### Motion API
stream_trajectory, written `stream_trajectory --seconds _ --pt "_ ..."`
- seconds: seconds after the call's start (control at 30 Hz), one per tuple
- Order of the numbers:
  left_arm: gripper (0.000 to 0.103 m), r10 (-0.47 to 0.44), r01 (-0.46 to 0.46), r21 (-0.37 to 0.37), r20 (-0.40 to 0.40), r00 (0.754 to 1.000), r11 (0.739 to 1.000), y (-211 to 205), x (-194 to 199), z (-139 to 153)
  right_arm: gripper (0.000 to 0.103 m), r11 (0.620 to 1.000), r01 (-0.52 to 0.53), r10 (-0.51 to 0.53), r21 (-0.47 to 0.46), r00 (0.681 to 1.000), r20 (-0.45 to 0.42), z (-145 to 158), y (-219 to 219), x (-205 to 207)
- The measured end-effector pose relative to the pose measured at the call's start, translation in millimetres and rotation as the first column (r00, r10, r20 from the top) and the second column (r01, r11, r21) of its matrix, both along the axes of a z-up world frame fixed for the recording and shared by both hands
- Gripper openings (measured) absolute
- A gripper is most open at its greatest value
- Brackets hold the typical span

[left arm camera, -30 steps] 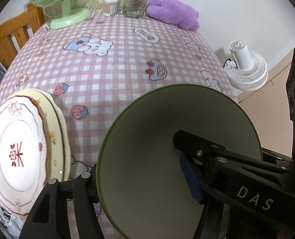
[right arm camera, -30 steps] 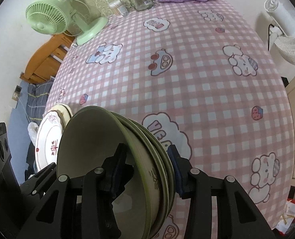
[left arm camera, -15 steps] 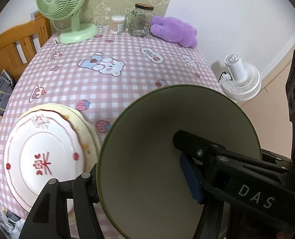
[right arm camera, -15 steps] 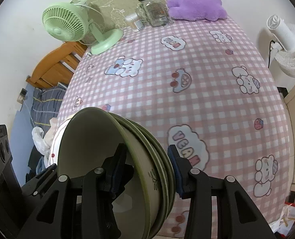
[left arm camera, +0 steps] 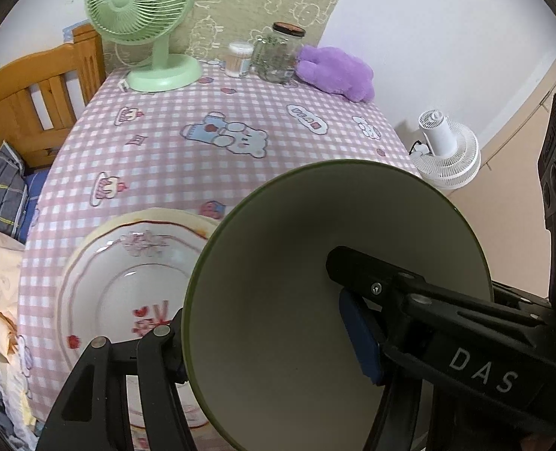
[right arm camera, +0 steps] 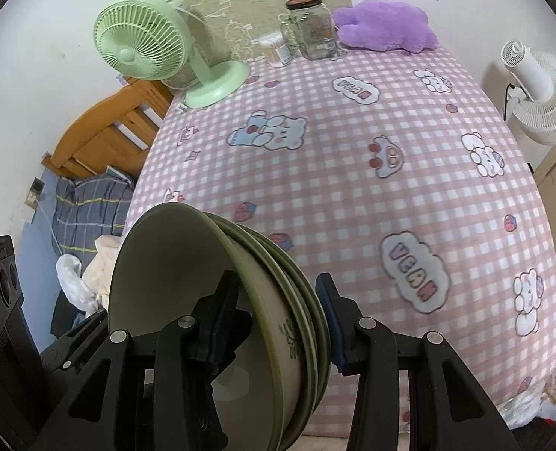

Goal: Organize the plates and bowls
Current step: 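Lift the bowl stack and carry it over the plate stack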

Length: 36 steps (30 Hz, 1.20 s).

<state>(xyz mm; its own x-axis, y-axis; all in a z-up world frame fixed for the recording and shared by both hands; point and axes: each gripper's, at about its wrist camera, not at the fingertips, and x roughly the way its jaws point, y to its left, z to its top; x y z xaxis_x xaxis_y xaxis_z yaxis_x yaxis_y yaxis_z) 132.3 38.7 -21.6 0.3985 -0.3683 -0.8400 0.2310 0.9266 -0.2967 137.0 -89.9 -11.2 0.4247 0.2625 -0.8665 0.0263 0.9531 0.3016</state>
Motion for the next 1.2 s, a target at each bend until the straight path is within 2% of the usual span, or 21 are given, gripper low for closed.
stream_trajectory --seconds 0.37,0.67,1.2 --pt "0.065 -0.010 0.010 -0.007 -0.007 1.000 1.000 59 3 -2 0.046 1.000 0.004 -0.004 -0.009 1.000 -0.005 -3 62 2" --pt "0.065 -0.022 0.021 -0.021 -0.048 0.999 1.000 100 9 -17 0.046 1.000 0.015 -0.016 -0.026 0.999 -0.041 -15 102 8" --pt "0.066 -0.049 0.041 -0.052 -0.148 0.988 0.998 124 26 -46 0.046 0.997 0.039 -0.049 -0.073 0.990 -0.135 -39 130 24"
